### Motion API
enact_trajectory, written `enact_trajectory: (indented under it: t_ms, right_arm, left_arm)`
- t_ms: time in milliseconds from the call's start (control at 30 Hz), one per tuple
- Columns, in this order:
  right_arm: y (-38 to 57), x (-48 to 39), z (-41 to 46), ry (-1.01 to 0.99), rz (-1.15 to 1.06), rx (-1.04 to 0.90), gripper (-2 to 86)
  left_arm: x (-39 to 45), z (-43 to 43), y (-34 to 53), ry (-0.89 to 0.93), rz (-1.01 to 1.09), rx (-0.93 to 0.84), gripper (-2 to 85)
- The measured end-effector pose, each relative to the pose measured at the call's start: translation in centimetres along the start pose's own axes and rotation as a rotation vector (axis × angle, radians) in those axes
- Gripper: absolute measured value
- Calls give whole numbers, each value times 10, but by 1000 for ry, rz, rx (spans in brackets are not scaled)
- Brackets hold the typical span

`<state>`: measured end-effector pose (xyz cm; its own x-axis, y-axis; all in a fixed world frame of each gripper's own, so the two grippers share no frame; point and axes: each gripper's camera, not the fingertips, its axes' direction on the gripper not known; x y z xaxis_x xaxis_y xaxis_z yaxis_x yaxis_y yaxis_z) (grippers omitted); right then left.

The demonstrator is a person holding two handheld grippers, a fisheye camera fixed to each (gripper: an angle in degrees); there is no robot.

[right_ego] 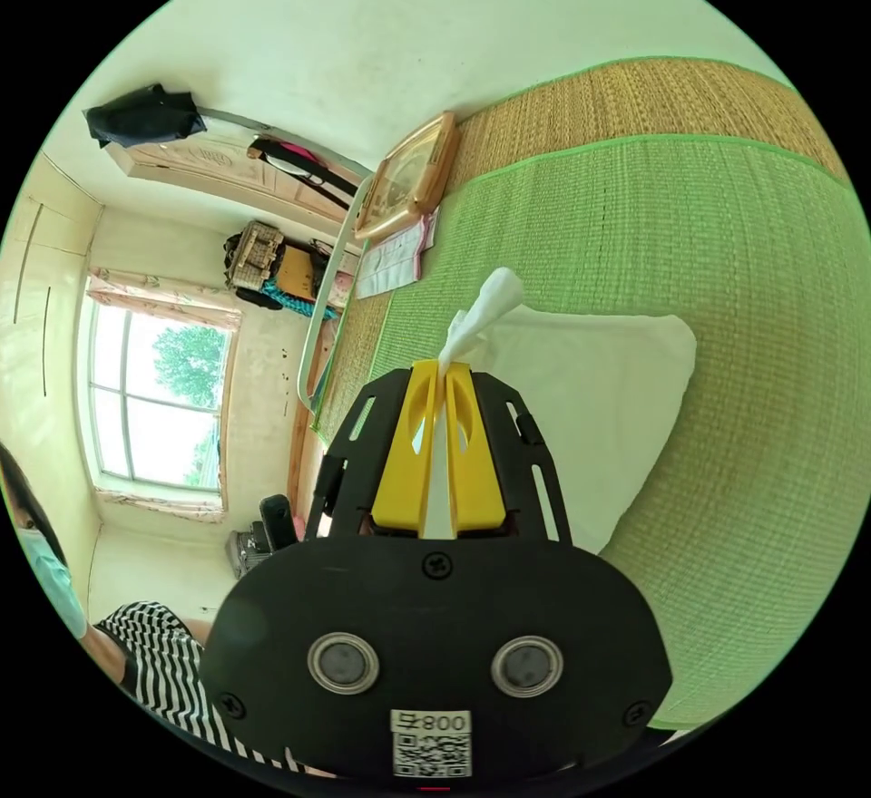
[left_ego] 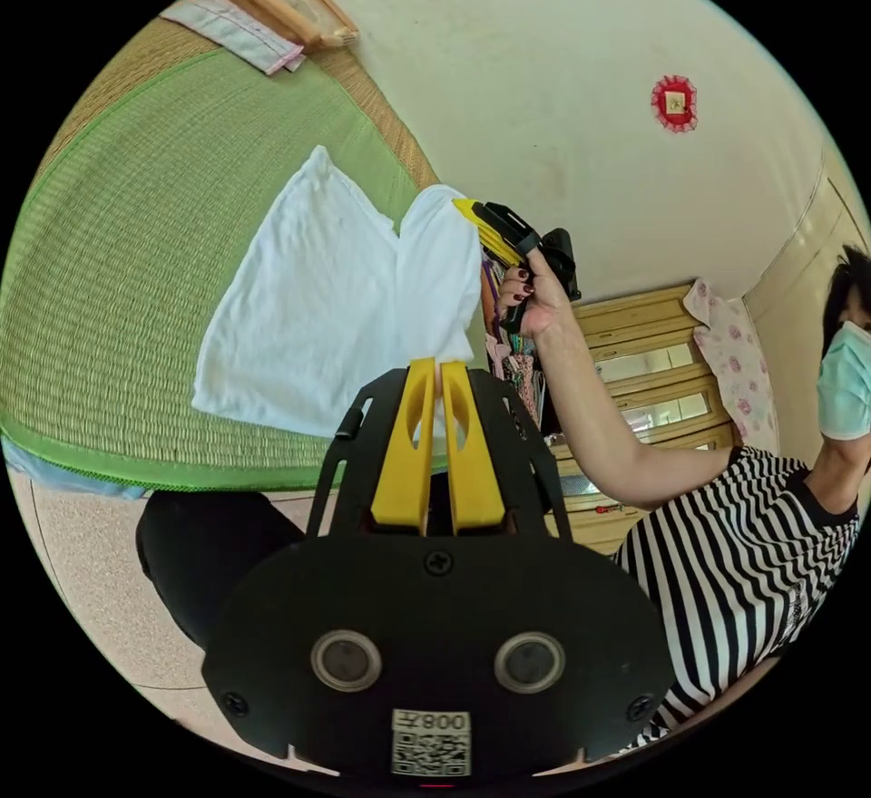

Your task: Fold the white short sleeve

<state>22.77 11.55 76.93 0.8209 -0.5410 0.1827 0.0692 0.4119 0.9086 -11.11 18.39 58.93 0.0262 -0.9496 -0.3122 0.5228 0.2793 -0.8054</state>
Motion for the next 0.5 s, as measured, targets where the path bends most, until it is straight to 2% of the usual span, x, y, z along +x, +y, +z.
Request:
enact_trajectory:
  t_ms: [300,500]
  right_arm:
    - [-41,-40,114,114,-13,-128,9]
    - [-56,-49,154,149,0,-152,10]
  left_arm:
    - [-79,-81,-6,31,-148,54,8]
    - [-112,-119,-15,80,-219,62,8]
